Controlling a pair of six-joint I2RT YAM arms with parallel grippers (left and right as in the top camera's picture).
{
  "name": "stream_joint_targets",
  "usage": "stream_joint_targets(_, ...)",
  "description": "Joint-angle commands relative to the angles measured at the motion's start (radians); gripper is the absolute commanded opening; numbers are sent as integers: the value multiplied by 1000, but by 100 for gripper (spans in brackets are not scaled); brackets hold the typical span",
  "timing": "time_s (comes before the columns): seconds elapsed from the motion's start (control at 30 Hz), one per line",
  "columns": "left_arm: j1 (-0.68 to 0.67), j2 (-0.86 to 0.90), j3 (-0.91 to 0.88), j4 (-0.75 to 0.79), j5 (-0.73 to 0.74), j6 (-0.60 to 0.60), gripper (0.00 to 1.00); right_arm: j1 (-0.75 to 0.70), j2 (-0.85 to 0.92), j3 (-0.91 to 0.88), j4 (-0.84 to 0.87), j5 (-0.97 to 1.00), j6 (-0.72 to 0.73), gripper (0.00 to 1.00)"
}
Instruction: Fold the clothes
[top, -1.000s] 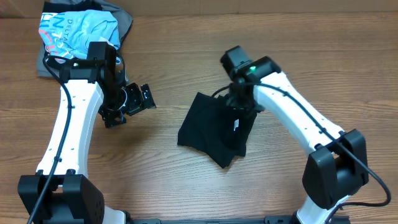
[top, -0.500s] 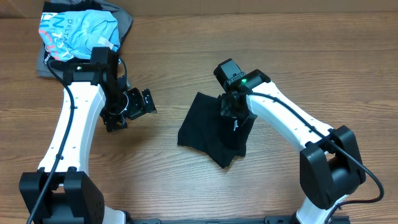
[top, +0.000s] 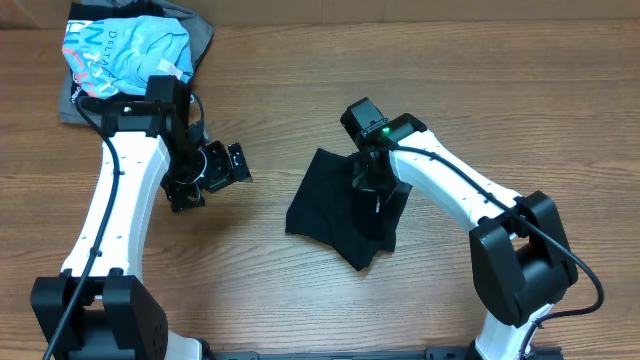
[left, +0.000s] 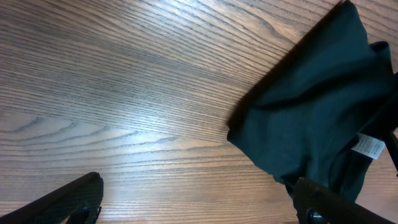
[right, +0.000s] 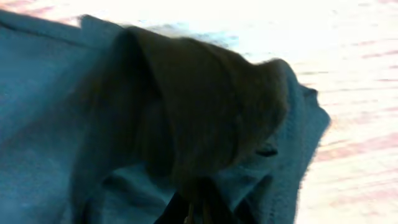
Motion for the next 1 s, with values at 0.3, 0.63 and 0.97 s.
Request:
stream_joint_targets(0.3,-8,8,-5,3,-5,20,100,-139,5,20,-139,64,8,4)
stream_joint_targets(0.63,-8,8,-5,11,-6,20,100,-173,5,-26,-220,101,8,23)
stream_joint_targets(0.97,-8,8,-5,10,-6,24,100,-226,5,-84,-329,145,82,32)
